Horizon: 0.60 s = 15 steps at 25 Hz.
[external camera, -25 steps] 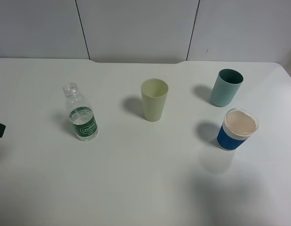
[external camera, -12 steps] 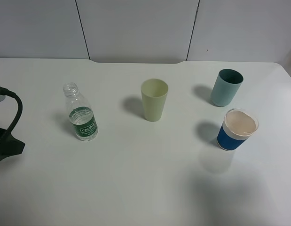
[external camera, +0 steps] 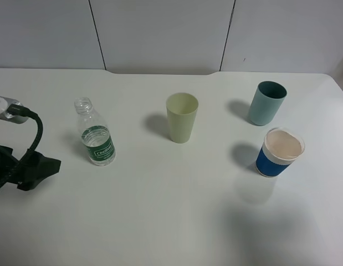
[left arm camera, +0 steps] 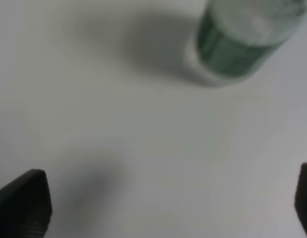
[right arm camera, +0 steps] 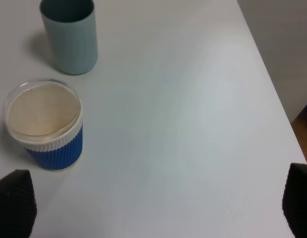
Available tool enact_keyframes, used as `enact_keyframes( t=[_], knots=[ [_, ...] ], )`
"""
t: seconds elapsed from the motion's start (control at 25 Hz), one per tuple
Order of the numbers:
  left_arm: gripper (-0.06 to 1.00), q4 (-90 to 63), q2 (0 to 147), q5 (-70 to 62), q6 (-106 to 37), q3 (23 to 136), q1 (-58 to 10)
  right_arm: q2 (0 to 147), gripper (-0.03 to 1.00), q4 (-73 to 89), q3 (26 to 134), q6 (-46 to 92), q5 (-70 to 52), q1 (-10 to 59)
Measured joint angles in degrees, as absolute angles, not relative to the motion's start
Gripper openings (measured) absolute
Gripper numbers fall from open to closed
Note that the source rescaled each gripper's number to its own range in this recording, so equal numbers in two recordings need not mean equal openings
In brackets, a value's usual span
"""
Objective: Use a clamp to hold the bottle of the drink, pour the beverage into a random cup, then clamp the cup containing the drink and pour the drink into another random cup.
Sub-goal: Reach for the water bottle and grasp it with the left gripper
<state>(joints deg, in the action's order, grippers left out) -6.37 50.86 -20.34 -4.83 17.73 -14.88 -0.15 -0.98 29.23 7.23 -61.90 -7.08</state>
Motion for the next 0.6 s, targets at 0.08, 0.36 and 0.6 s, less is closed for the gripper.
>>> enact_keyframes(
  t=[0.08, 0.36, 0.6],
  knots=[
    [1.00, -6.41, 51.53, -15.92, -2.00, 16.27, -17.60, -0.15, 1.00, -0.98, 29.23, 7.23, -61.90, -7.08],
    [1.00, -6.11, 59.79, 4.57, 0.93, 10.05, -23.10, -0.15, 1.00, -0.98, 29.23, 7.23, -61.90, -7.08],
    [1.00, -2.60, 69.63, 29.90, 3.76, 5.15, -25.24, -0.15, 1.00, -0.98, 29.23, 7.23, -61.90, -7.08]
  ],
)
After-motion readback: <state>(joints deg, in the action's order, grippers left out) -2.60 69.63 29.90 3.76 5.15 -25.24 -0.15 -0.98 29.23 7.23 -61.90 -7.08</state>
